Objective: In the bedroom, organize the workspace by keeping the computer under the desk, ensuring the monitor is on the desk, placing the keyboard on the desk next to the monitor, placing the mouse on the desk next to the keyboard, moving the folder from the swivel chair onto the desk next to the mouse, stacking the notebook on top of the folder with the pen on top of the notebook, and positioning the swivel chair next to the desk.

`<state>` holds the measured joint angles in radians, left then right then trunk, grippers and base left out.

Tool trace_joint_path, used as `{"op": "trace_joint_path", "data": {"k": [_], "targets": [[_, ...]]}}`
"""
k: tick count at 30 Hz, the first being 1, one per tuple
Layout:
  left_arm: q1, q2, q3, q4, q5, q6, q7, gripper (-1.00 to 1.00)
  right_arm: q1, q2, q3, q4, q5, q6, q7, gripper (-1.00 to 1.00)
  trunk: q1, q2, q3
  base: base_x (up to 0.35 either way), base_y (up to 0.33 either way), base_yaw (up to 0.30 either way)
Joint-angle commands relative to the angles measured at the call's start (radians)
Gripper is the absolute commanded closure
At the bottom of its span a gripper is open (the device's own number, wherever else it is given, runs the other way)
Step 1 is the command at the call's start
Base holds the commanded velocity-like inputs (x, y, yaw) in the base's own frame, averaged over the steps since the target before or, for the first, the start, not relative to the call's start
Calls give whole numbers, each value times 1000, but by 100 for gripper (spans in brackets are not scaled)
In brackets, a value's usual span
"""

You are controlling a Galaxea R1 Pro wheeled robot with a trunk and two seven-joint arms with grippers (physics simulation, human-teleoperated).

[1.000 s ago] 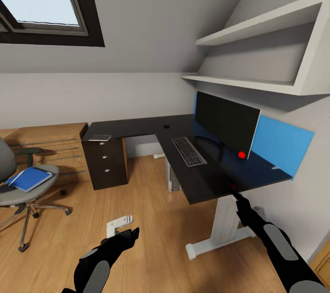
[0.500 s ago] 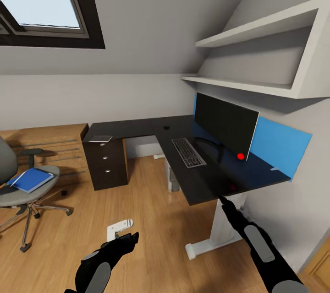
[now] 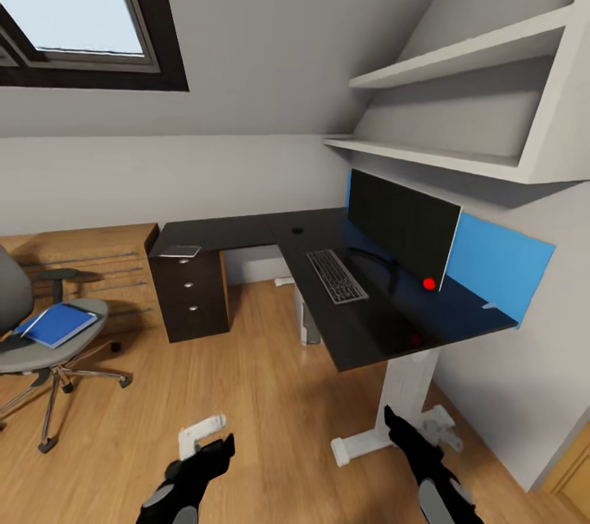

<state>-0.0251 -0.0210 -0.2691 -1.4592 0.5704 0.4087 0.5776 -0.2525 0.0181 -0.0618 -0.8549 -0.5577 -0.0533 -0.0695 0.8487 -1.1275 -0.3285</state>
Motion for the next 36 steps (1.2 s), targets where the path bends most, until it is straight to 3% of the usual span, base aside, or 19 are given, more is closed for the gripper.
{"op": "trace_joint_path", "data": {"k": [1,2,3,5,8,11,12,13,18,21,26,29,36], "targets": [[14,3,-2,0,-5,-14,8,-100,12,4,1,4,19,-20,-2,-100,-4,6,2,0,0,0],[28,6,-4,2,-18,-29,8,-100,24,8,1,10,48,-37,-2,-100,-8,13,5,0,0,0],[56,11,-9,9,-47,-57,7,-100,46,17,2,30,103,-75,-3,-100,-12,20,8,0,0,0],[82,15,-15,28,-75,-85,7,-100,62,25,3,59,156,-118,-4,-100,-19,34,15,0,0,0],[125,23,-21,138,-128,-189,7,-100,81,35,5,192,263,-247,-6,-100,-31,55,24,0,0,0],[135,25,-23,219,-143,-277,6,-100,86,38,7,294,300,-347,-8,-100,-42,76,33,0,0,0],[139,26,-24,264,-149,-336,5,-100,88,39,7,352,312,-411,-8,-100,-46,83,37,0,0,0],[142,26,-24,300,-156,-389,4,-100,89,42,7,393,320,-466,-8,-100,-50,90,40,0,0,0],[145,27,-26,355,-188,-471,4,-100,91,59,10,450,336,-557,-2,-100,-69,125,55,0,0,0],[146,24,-29,399,-203,-487,6,-100,91,65,33,468,352,-576,2,-100,-81,146,65,0,0,0],[146,18,-35,495,-219,-497,7,-100,91,69,139,524,386,-588,3,-100,-100,181,80,0,0,0],[146,17,-36,509,-221,-498,7,-100,91,69,166,536,391,-592,2,-100,-111,202,90,0,0,0],[146,16,-36,521,-221,-498,7,-100,91,70,182,539,385,-605,2,-100,-138,251,112,0,0,0]]}}
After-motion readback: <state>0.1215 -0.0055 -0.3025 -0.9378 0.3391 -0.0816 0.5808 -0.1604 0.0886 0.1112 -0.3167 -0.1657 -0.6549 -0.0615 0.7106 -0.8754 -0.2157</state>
